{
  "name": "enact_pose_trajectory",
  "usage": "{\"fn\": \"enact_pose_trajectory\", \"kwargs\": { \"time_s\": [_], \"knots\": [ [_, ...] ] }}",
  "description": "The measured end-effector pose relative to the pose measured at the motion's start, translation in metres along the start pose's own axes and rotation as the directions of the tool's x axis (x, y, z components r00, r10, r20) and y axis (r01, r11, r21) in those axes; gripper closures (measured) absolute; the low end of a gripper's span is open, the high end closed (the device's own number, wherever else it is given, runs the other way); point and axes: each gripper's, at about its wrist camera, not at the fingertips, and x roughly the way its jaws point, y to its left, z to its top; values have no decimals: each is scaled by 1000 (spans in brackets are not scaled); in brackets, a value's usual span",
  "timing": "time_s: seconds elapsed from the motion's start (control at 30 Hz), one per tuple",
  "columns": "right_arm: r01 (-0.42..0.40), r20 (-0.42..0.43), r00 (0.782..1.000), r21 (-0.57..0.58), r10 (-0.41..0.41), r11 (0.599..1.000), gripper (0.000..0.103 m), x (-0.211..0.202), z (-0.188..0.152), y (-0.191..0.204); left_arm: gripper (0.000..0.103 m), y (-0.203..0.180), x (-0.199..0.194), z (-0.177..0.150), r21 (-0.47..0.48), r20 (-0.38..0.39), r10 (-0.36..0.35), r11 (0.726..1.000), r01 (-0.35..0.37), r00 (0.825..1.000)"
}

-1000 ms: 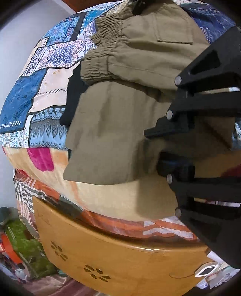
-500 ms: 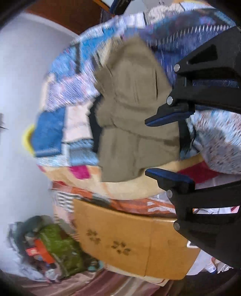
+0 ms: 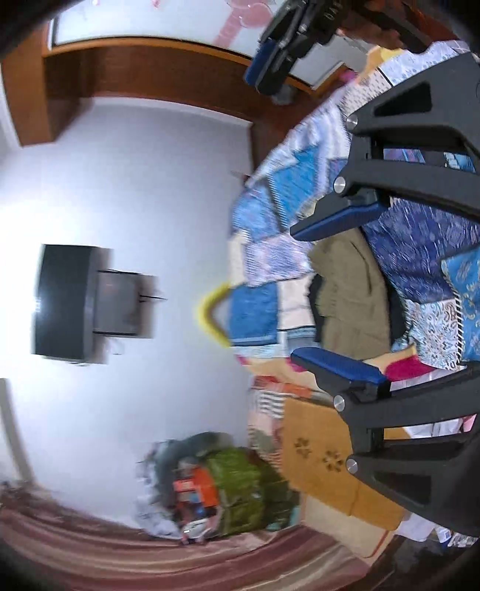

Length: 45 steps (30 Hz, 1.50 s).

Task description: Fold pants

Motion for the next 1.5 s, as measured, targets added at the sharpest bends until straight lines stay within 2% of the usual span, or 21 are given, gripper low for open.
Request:
{"fn": "enact_pose_trajectory", "kwargs": {
  "time_s": [0.1,0.23,0.37,0.47,0.57,0.9,1.5],
  "knots": [
    [-10,59,998,-10,11,1000,41,-25,2,12,40,-9,-38,0,3,82,12,1000,-12,997],
    [-17,118,993,-28,21,999,32,-47,1,28,25,-19,-74,-5,25,166,23,999,-27,986],
    [3,161,987,-4,-2,1000,10,-57,-1,35,13,-24,-94,-13,23,206,18,999,-24,978],
    [20,175,984,-4,-19,1000,0,-59,-2,38,5,-25,-98,-18,29,214,20,999,-27,977],
    [49,179,983,-25,-43,998,0,-60,-2,44,0,-27,-101,-21,43,231,32,998,-43,972],
    [50,157,987,-21,-46,999,0,-64,-9,48,0,-22,-109,-24,11,237,29,999,-33,971],
    [47,141,989,-2,-46,999,0,-64,-15,45,0,-18,-98,-28,0,208,18,1000,-19,978]
  ]
}}
